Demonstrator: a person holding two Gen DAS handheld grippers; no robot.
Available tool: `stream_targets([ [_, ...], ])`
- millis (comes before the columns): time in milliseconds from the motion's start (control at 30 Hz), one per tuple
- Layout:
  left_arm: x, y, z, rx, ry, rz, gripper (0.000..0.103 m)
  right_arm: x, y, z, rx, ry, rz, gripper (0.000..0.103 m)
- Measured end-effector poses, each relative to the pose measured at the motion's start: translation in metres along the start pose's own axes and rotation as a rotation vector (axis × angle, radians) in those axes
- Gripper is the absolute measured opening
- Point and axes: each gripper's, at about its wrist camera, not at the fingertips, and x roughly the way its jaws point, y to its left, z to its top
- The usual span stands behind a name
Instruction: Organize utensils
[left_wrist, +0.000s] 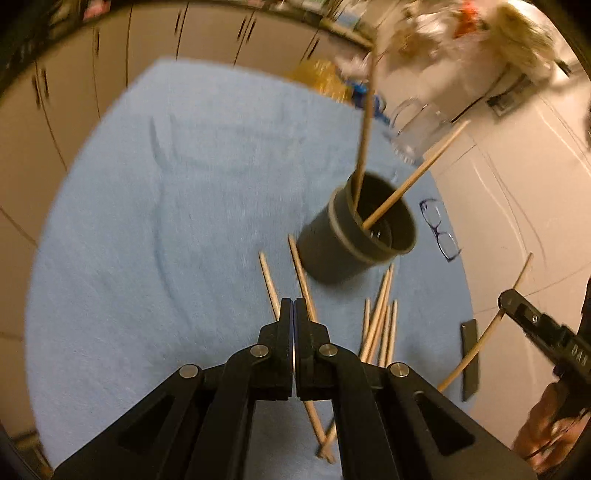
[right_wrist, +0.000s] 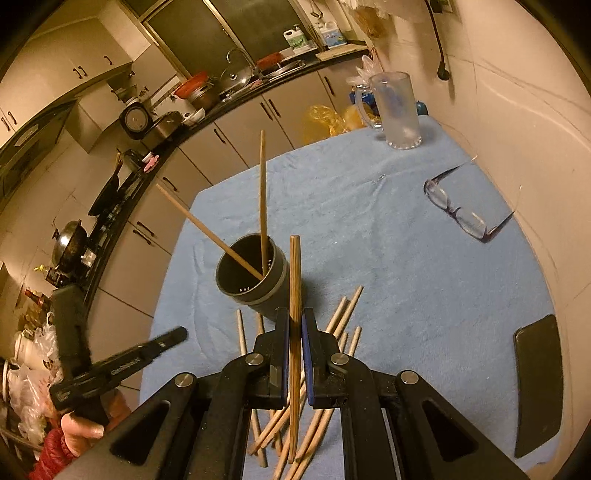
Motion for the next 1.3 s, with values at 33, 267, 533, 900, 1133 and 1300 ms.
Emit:
stream_targets([
  [33,0.009,0.0,0.0,-0.01,0.021,0.005,0.003,0.0,0.0,0.0,0.003,0.001,0.001,0.007],
  [267,0.063,0.002,0.005,-0.069,0.149,0.063,0.029,-0.002,-0.007,0.002,0.013,0.001,-0.003,0.007],
  [533,0.089,-0.011,0.012,-0.02,0.156,0.16,0.006,-0.011,-0.024,0.008,0.034,-0.016,-0.011,0.007],
  [900,0.041,-0.029,-0.007,0.079,-0.024,0.128,0.005,-0.014,-0.025,0.016,0.034,-0.032,-0.008,0.007],
  [1133,-0.023,-0.041,-0.007,0.121,-0.183,0.114,0.005,-0.016,-0.007,0.018,-0.003,-0.055,0.011,0.007],
  [1300,-0.05,-0.042,-0.005,0.146,-0.243,0.099,0.005,-0.02,0.012,0.017,-0.041,-0.083,0.027,0.007],
])
